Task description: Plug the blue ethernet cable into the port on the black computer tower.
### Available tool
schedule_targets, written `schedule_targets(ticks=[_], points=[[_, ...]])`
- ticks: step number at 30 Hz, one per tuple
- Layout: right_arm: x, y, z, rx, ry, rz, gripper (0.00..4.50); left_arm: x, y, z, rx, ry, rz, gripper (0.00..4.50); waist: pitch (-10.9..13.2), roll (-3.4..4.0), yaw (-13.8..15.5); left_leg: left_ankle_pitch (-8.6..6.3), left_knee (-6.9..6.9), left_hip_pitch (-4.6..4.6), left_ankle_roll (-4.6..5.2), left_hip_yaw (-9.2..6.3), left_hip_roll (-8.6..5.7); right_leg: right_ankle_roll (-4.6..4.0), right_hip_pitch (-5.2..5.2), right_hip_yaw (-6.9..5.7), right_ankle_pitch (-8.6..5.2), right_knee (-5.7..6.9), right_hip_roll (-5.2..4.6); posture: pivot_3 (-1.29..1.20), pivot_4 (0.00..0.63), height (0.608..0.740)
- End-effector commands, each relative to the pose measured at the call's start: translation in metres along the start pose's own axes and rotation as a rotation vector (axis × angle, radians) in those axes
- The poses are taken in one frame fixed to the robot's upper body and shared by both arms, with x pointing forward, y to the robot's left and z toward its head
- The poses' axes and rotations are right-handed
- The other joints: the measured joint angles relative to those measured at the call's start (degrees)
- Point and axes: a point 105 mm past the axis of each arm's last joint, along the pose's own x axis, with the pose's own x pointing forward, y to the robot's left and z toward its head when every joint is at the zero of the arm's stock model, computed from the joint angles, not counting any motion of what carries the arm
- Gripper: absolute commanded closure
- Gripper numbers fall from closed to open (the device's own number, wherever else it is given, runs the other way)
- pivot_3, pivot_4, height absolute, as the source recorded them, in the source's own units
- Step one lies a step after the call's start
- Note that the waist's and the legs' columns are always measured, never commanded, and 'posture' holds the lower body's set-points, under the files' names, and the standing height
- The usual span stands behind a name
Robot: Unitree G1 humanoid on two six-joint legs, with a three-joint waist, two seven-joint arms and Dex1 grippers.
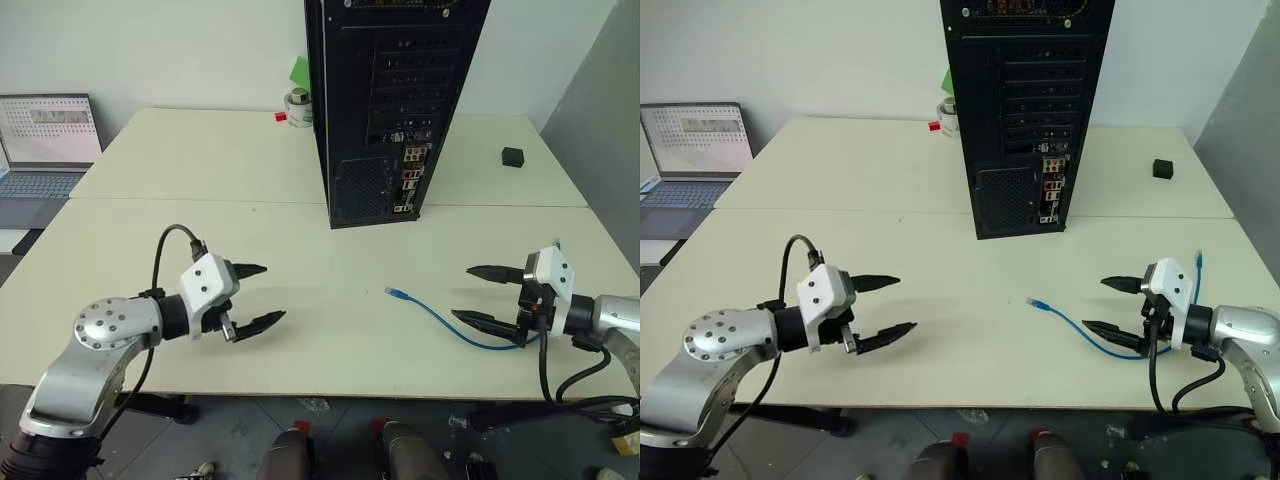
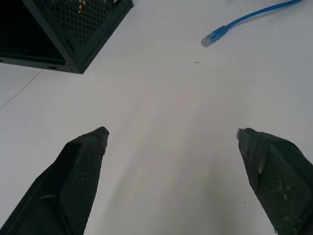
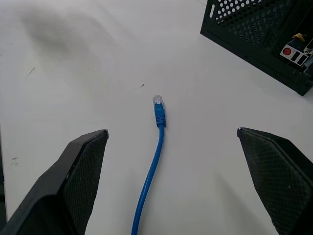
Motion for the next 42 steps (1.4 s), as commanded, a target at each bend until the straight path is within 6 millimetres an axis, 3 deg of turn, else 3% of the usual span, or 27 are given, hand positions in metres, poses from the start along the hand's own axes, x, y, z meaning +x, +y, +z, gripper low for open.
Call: schedule_targets(ticks=[1, 12, 25, 31, 42], points=[[0.0, -0.001, 0.008, -0.048, -0.015, 0.009, 0.01, -0.004, -0.002, 0.013, 0.028, -0.039, -0.016, 0.0, 0.0, 0.0, 0.0, 0.0, 0.0, 0.0, 0.0, 0.0, 0.0, 0.0, 0.0, 0.0, 0.0, 0.0, 0.0, 0.0, 0.15, 0.74], [0.009, 0.003, 0.006, -0.014, -0.013, 0.014, 0.01, 0.0, -0.007, 0.012, 0.051, -0.013, -0.048, 0.0, 0.0, 0.0, 0.0, 0.0, 0.0, 0.0, 0.0, -0.01, 0.0, 0.0, 0.0, 0.01, 0.0, 0.0, 0.0, 0.0, 0.15, 0.74], [0.075, -0.001, -0.025, 0.028, 0.015, 0.019, 0.01, 0.018, -0.016, 0.011, 0.034, -0.011, -0.155, 0.0, 0.02, -0.03, -0.04, 0.0, 0.03, 0.0, 0.0, 0.03, -0.02, -0.01, -0.02, 0.0, 0.01, 0.04, 0.02, 0.0, 0.15, 0.74], [0.086, -0.001, -0.04, 0.028, 0.046, 0.038, 0.01, 0.02, -0.018, 0.01, 0.049, -0.007, -0.169, 0.0, 0.02, -0.03, -0.05, 0.0, 0.03, 0.0, 0.0, 0.0, -0.02, -0.02, -0.04, 0.0, 0.01, 0.08, 0.01, 0.0, 0.15, 0.74], [0.089, 0.002, -0.052, 0.019, 0.084, 0.028, 2.41, 0.025, -0.018, 0.005, 0.043, -0.003, -0.157, 0.0, 0.01, -0.02, -0.08, 0.0, 0.02, 0.02, 0.0, -0.12, -0.02, -0.02, -0.03, 0.01, 0.01, 0.1, 0.01, 0.0, 0.15, 0.74]])
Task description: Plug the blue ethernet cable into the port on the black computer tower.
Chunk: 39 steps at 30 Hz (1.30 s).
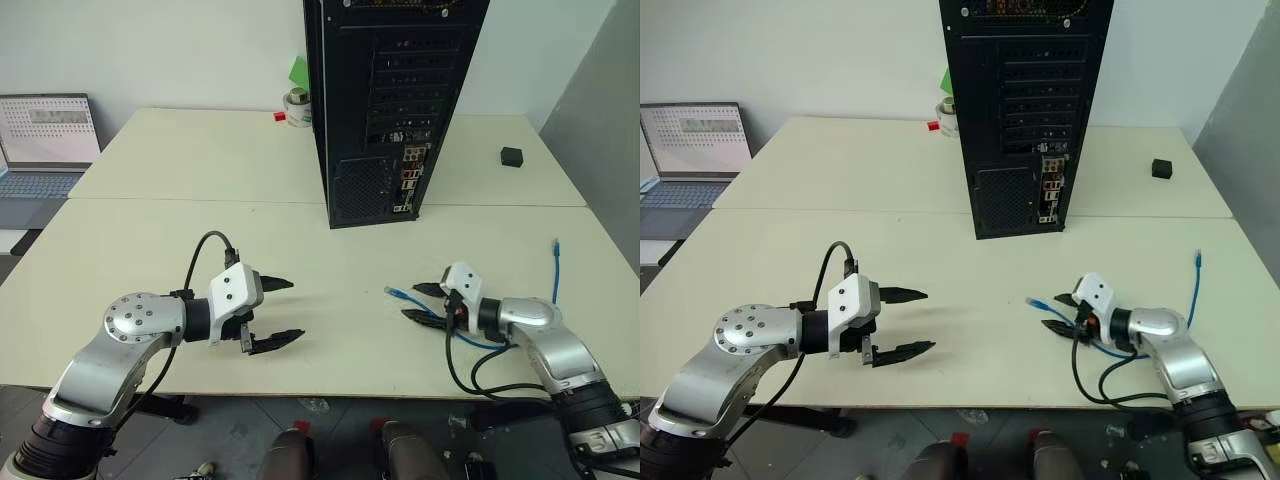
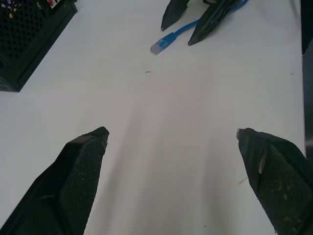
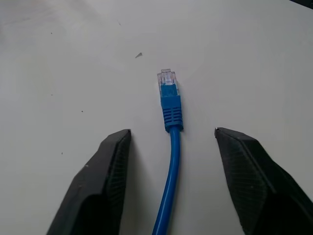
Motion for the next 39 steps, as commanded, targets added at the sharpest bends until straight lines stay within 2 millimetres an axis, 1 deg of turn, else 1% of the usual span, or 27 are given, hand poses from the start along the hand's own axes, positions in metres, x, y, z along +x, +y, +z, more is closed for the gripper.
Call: schedule_targets(ticks=[1, 5, 8, 9, 12, 16, 20, 23, 27, 30, 33, 34, 35, 39], points=[[0.0, -0.001, -0.002, -0.036, 0.022, 0.0, 2.72, 0.004, 0.001, 0.002, 0.026, -0.009, 0.004, 0.0, 0.0, 0.0, 0.0, 0.0, 0.0, 0.01, 0.0, 0.01, 0.0, 0.0, 0.01, 0.0, 0.0, 0.0, 0.0, 0.0, 0.15, 0.74], [0.0, -0.001, 0.003, -0.085, 0.017, 0.011, 3.69, 0.012, 0.005, 0.003, 0.037, -0.02, 0.008, 0.0, 0.0, 0.0, 0.01, 0.0, 0.01, 0.01, 0.0, 0.01, -0.01, 0.0, 0.02, -0.01, 0.0, 0.0, 0.0, 0.0, 0.15, 0.74], [0.002, 0.002, 0.016, -0.133, 0.003, 0.03, 4.39, 0.019, 0.01, 0.003, 0.036, -0.034, 0.013, 0.0, 0.0, 0.0, 0.0, 0.0, 0.02, 0.02, 0.0, 0.02, -0.02, 0.0, 0.02, 0.0, 0.0, 0.02, 0.0, 0.0, 0.15, 0.74], [0.002, 0.003, 0.02, -0.147, -0.003, 0.039, 4.45, 0.022, 0.011, 0.003, 0.035, -0.037, 0.011, 0.0, 0.0, 0.0, -0.03, 0.0, 0.03, 0.02, 0.0, 0.02, -0.01, 0.0, 0.02, 0.0, 0.0, 0.02, 0.01, 0.0, 0.15, 0.74], [0.003, 0.009, 0.033, -0.198, -0.009, 0.076, 4.45, 0.031, 0.01, 0.004, 0.046, -0.046, -0.016, 0.0, 0.0, 0.0, -0.04, 0.0, 0.03, 0.01, 0.0, 0.01, -0.01, 0.0, 0.01, 0.0, 0.0, 0.03, 0.01, 0.0, 0.15, 0.74], [0.006, 0.026, 0.052, -0.255, -0.017, 0.157, 4.45, 0.042, 0.009, 0.009, 0.07, -0.059, -0.057, 0.0, 0.0, 0.0, -0.01, 0.0, 0.04, 0.0, 0.0, -0.05, -0.01, 0.0, 0.01, -0.02, 0.0, 0.04, 0.02, 0.0, 0.15, 0.74], [0.01, 0.039, 0.07, -0.287, -0.038, 0.211, 4.45, 0.053, 0.01, 0.014, 0.09, -0.073, -0.089, 0.0, 0.0, 0.0, 0.02, 0.0, 0.05, -0.02, 0.0, -0.16, -0.03, 0.0, 0.01, -0.02, 0.0, 0.04, 0.02, 0.0, 0.15, 0.74], [0.012, 0.045, 0.076, -0.306, -0.033, 0.242, 4.45, 0.06, 0.01, 0.018, 0.096, -0.09, -0.111, 0.0, 0.0, 0.0, 0.05, 0.0, 0.08, -0.05, 0.0, -0.23, -0.04, 0.0, 0.01, -0.06, 0.0, 0.03, 0.02, 0.0, 0.15, 0.74], [0.015, 0.048, 0.08, -0.319, -0.033, 0.257, 4.45, 0.064, 0.009, 0.017, 0.102, -0.085, -0.14, 0.0, 0.0, 0.0, 0.02, 0.0, 0.08, -0.06, 0.0, -0.25, -0.05, 0.0, 0.01, -0.08, 0.0, 0.03, 0.01, 0.0, 0.15, 0.74], [0.016, 0.05, 0.084, -0.328, -0.04, 0.266, 4.5, 0.065, 0.01, 0.015, 0.098, -0.083, -0.144, 0.53, 0.0, 0.0, -0.02, 0.0, 0.08, -0.05, 0.0, -0.26, -0.04, 0.0, 0.0, -0.08, 0.0, 0.03, 0.01, 0.0, 0.15, 0.74], [0.018, 0.052, 0.088, -0.339, -0.047, 0.272, 4.5, 0.068, 0.011, 0.016, 0.083, -0.095, -0.139, 1.24, 0.0, 0.0, 0.03, 0.0, 0.08, -0.06, 0.0, -0.27, -0.06, 0.0, 0.0, -0.08, 0.0, 0.03, 0.01, 0.0, 0.15, 0.74], [0.018, 0.053, 0.089, -0.34, -0.049, 0.273, 4.5, 0.068, 0.012, 0.017, 0.073, -0.1, -0.136, 1.38, 0.0, 0.0, 0.02, 0.0, 0.08, -0.06, 0.0, -0.28, -0.06, 0.0, 0.0, -0.09, 0.0, 0.03, 0.01, 0.0, 0.15, 0.74], [0.019, 0.053, 0.09, -0.342, -0.052, 0.274, 4.5, 0.069, 0.011, 0.016, 0.064, -0.103, -0.138, 1.65, 0.0, 0.0, 0.02, 0.0, 0.08, -0.06, 0.0, -0.27, -0.06, 0.0, 0.0, -0.09, 0.0, 0.03, 0.0, 0.0, 0.15, 0.74], [0.021, 0.054, 0.095, -0.349, -0.062, 0.275, 4.5, 0.069, 0.01, 0.015, 0.053, -0.104, -0.142, 2.5, 0.0, 0.0, -0.02, 0.0, 0.08, -0.06, 0.0, -0.3, -0.05, 0.0, 0.0, -0.1, 0.0, 0.03, 0.01, 0.0, 0.15, 0.74]])
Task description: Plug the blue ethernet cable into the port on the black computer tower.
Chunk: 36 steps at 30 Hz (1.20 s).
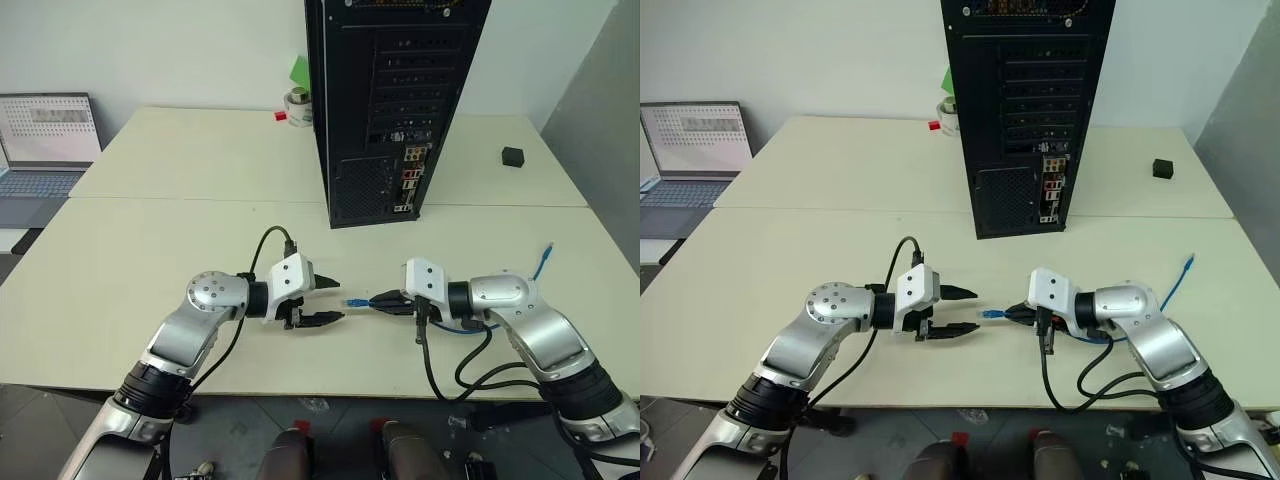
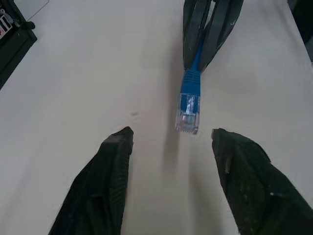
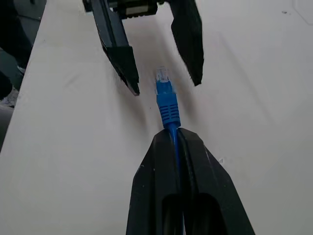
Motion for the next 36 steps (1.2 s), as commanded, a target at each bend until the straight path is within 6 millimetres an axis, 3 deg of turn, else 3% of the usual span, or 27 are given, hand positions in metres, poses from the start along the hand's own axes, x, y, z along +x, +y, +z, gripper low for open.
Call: schedule_targets(ticks=[1, 9, 20, 24, 32, 36], points=[[0.002, 0.0, 0.018, -0.05, -0.042, 0.012, 4.5, 0.0, 0.002, 0.008, 0.023, -0.019, 0.004, 2.69, 0.0, 0.0, 0.0, 0.0, 0.0, 0.0, 0.0, -0.01, 0.0, 0.0, 0.0, -0.01, 0.0, 0.0, 0.0, 0.0, 0.15, 0.74], [0.002, 0.001, 0.02, -0.059, -0.043, 0.021, 4.5, 0.003, 0.002, 0.008, 0.022, -0.026, 0.017, 4.43, 0.0, 0.0, 0.02, 0.0, 0.0, 0.0, 0.0, -0.01, -0.01, 0.0, 0.0, -0.01, 0.0, 0.0, -0.01, 0.0, 0.15, 0.74], [0.001, -0.004, 0.018, -0.066, -0.033, 0.001, 4.5, -0.001, -0.001, -0.001, -0.001, -0.001, 0.004, 4.43, 0.0, 0.0, 0.02, 0.0, 0.0, -0.01, 0.0, -0.01, -0.01, 0.0, 0.0, -0.01, 0.0, 0.0, -0.01, 0.0, 0.15, 0.74], [0.0, -0.005, 0.017, -0.068, -0.028, -0.002, 4.5, -0.005, 0.0, -0.004, -0.004, -0.004, 0.009, 3.84, 0.0, 0.0, 0.02, 0.0, 0.0, -0.01, 0.0, -0.01, -0.01, 0.0, 0.0, -0.01, 0.0, 0.0, -0.01, 0.0, 0.15, 0.74], [0.001, -0.002, 0.014, -0.076, -0.011, 0.019, 4.5, -0.004, 0.004, 0.009, -0.011, -0.083, 0.017, 2.15, 0.0, 0.0, 0.02, 0.0, 0.0, 0.0, 0.0, -0.02, -0.01, 0.0, 0.0, -0.02, 0.0, 0.0, -0.01, 0.0, 0.15, 0.74], [0.002, -0.001, 0.014, -0.077, -0.009, 0.025, 4.5, -0.002, 0.005, 0.014, 0.003, -0.106, 0.022, 2.15, 0.0, 0.0, 0.03, 0.0, 0.0, -0.01, 0.0, -0.01, -0.01, 0.0, 0.0, -0.01, 0.0, 0.0, -0.02, 0.0, 0.15, 0.74]])
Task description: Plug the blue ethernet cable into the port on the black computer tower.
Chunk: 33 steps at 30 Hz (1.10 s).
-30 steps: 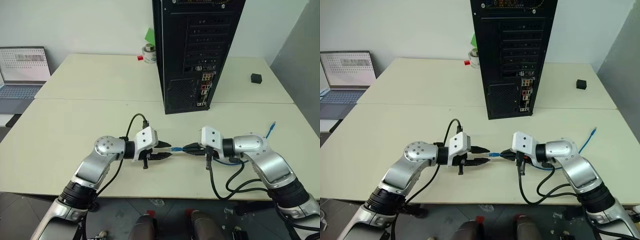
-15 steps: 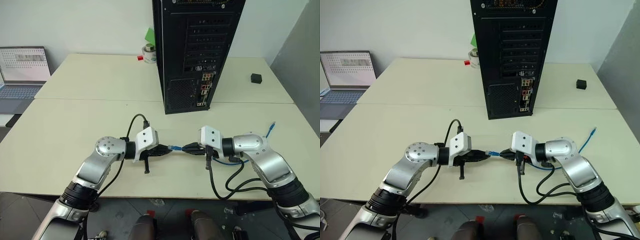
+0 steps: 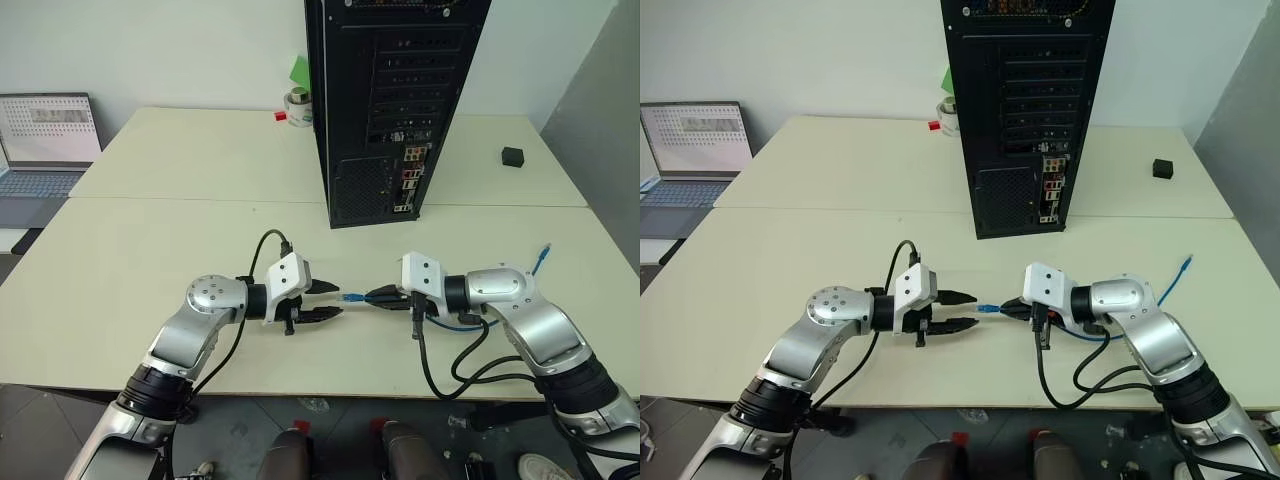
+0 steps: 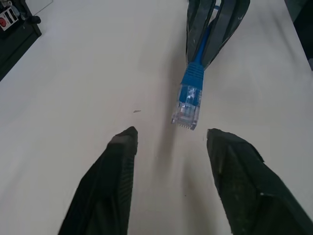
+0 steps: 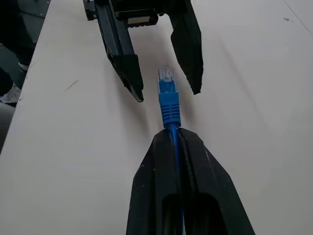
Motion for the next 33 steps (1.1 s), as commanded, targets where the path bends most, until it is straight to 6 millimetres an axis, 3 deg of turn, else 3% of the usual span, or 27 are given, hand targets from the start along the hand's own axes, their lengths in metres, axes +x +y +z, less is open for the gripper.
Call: schedule_targets(ticks=[1, 11, 12, 14, 20, 27, 28, 33], points=[[-0.001, -0.002, 0.011, -0.061, -0.017, 0.006, 4.5, -0.002, 0.004, 0.016, 0.053, -0.056, 0.014, 2.15, 0.0, 0.0, -0.01, 0.0, 0.0, 0.0, 0.0, 0.0, 0.0, 0.0, 0.0, 0.0, 0.0, 0.0, 0.0, 0.0, 0.15, 0.74], [0.001, -0.001, 0.016, -0.076, -0.025, 0.01, 4.5, 0.002, -0.002, 0.016, 0.066, -0.06, -0.033, 2.15, 0.0, 0.0, -0.01, 0.0, 0.0, 0.0, 0.0, 0.0, 0.0, 0.0, 0.0, 0.0, 0.0, 0.0, 0.0, 0.0, 0.15, 0.74], [0.001, -0.002, 0.016, -0.077, -0.026, 0.01, 4.5, 0.002, -0.003, 0.016, 0.064, -0.06, -0.035, 2.52, 0.0, 0.0, -0.01, 0.0, 0.0, 0.0, 0.0, 0.0, 0.0, 0.0, 0.0, 0.0, 0.0, 0.0, 0.0, 0.0, 0.15, 0.74], [0.001, -0.002, 0.018, -0.08, -0.029, 0.01, 4.5, 0.002, -0.003, 0.015, 0.063, -0.06, -0.039, 2.76, 0.0, 0.0, 0.0, 0.0, 0.0, 0.0, 0.0, -0.01, 0.0, 0.0, 0.0, -0.01, 0.0, 0.0, 0.0, 0.0, 0.15, 0.74], [0.001, -0.002, 0.02, -0.088, -0.034, 0.01, 4.5, 0.002, -0.002, 0.013, 0.069, -0.049, -0.036, 4.2, 0.0, 0.0, 0.0, 0.0, 0.0, 0.0, 0.0, 0.0, 0.0, 0.0, 0.0, 0.0, 0.0, 0.0, 0.0, 0.0, 0.15, 0.74], [0.0, -0.002, 0.026, -0.067, -0.064, 0.021, 4.5, 0.002, 0.0, 0.016, 0.134, -0.068, -0.023, 4.2, 0.0, 0.0, 0.0, 0.0, 0.0, 0.0, 0.0, -0.01, 0.0, 0.0, 0.0, 0.0, 0.0, 0.0, 0.0, 0.0, 0.15, 0.74], [-0.001, -0.003, 0.027, -0.072, -0.063, 0.02, 4.01, 0.002, 0.0, 0.019, 0.166, -0.08, -0.015, 4.2, 0.0, 0.0, 0.0, 0.0, 0.0, 0.0, 0.0, -0.01, 0.0, 0.0, 0.0, 0.0, 0.0, 0.0, 0.0, 0.0, 0.15, 0.74], [-0.017, -0.011, 0.027, -0.086, -0.05, 0.022, 2.88, 0.0, -0.003, 0.024, 0.357, -0.107, 0.008, 4.2, 0.0, 0.0, 0.02, 0.0, 0.0, 0.0, 0.0, -0.01, 0.0, 0.0, 0.0, -0.01, 0.0, -0.01, -0.02, 0.0, 0.15, 0.74]])
